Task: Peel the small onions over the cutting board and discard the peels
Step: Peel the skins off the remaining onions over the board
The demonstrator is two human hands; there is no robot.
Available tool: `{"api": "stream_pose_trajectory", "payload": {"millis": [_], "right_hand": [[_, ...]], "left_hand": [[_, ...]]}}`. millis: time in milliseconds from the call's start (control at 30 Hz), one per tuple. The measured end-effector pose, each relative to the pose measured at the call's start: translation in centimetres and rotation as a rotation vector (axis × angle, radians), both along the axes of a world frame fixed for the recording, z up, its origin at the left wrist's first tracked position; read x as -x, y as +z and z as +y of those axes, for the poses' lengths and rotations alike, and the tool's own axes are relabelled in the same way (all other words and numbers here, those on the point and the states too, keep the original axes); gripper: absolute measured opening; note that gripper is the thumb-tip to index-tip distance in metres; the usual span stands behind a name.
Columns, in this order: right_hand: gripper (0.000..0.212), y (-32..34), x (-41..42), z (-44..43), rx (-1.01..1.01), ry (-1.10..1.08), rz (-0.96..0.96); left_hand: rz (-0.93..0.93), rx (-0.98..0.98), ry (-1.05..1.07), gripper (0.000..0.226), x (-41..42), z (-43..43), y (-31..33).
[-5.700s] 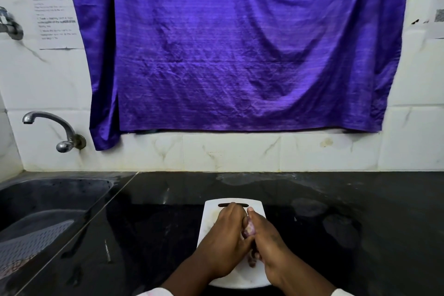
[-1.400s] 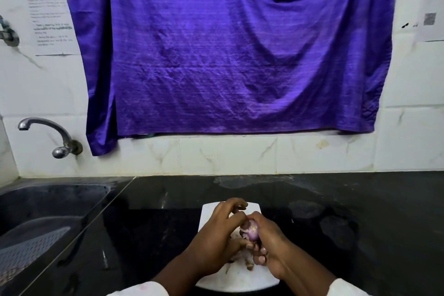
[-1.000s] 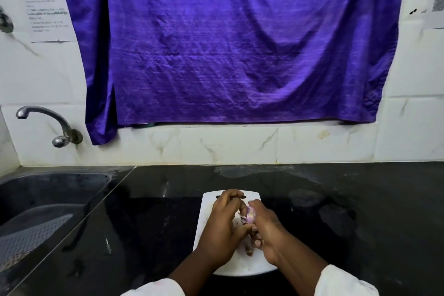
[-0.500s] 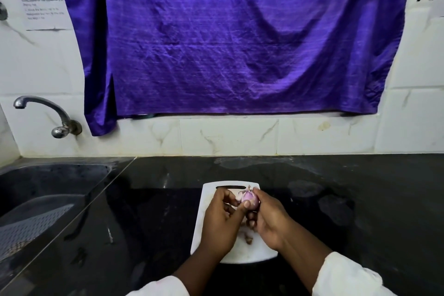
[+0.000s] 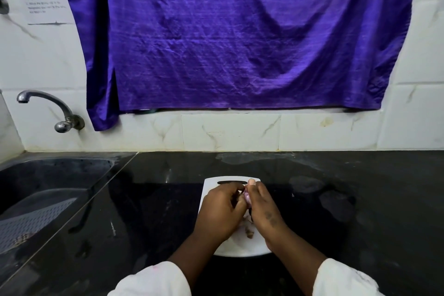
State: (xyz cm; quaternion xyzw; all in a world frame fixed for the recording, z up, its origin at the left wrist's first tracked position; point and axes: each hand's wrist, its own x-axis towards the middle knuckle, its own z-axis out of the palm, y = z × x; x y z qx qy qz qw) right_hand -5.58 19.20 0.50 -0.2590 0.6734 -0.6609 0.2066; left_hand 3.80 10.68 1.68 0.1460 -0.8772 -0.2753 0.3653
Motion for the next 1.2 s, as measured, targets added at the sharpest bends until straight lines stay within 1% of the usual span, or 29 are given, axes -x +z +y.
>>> {"api": "stream_pose_trajectory", "payload": {"millis": [67,167,233,333,467,533,567,600,667,700,767,900,1067,1200], "right_hand": [[0.048,-0.4,0.1,0.0,-0.002,-0.029,0.067],[0.045,-0.7,0.2,0.3,-0.051,-0.057,0.178],[0.043,-0.6,0.0,0.5,-0.077,-0.072,0.235],[0.038,-0.4,-0.3,0.3,-0.071,-0.093,0.274],[0.032,-0.2,-0.7,0.2,-0.050,-0.086,0.299],[0.030,-0.3,-0.5,0.2,-0.036,-0.073,0.266],[0.029,-0.4,-0.3,0.1,-0.025,-0.062,0.232],[0.029,-0.5,-0.1,0.1,-0.007,-0.050,0.191],[0.031,-0.8,0.5,0.1,0.021,-0.034,0.102],[0.032,-0.8,0.7,0.1,0.022,-0.027,0.078],[0.033,-0.6,0.9,0.3,0.021,-0.007,0.054],[0.033,-0.3,0.7,0.5,0.011,0.014,0.043],[0.033,-0.6,0.6,0.3,0.026,0.014,0.053],[0.032,-0.7,0.6,0.1,0.034,0.012,0.035]], "left_hand": [[-0.053,0.070,0.019,0.015,-0.2,0.2,0.8],[-0.149,0.128,0.020,0.015,-0.4,0.2,1.7],[-0.181,0.137,0.041,0.017,-0.3,0.3,2.0],[-0.174,0.148,0.099,0.018,-0.1,0.7,2.1],[-0.101,0.152,0.168,0.017,-0.1,1.2,1.5],[-0.067,0.105,0.179,0.017,-0.1,1.4,1.2],[-0.043,0.046,0.163,0.016,-0.2,1.5,1.2],[-0.011,-0.055,0.115,0.015,-0.3,1.4,1.2],[0.029,-0.284,-0.051,0.020,-0.4,0.9,1.2],[0.041,-0.359,-0.124,0.020,-0.5,0.5,1.2],[0.049,-0.396,-0.180,0.015,-0.6,-0.3,0.9],[0.076,-0.361,-0.189,0.018,-0.1,-1.0,-0.2],[0.102,-0.093,-0.155,0.015,0.4,-1.0,-1.7],[0.116,0.041,-0.098,0.012,0.6,-0.2,-1.9]]}}
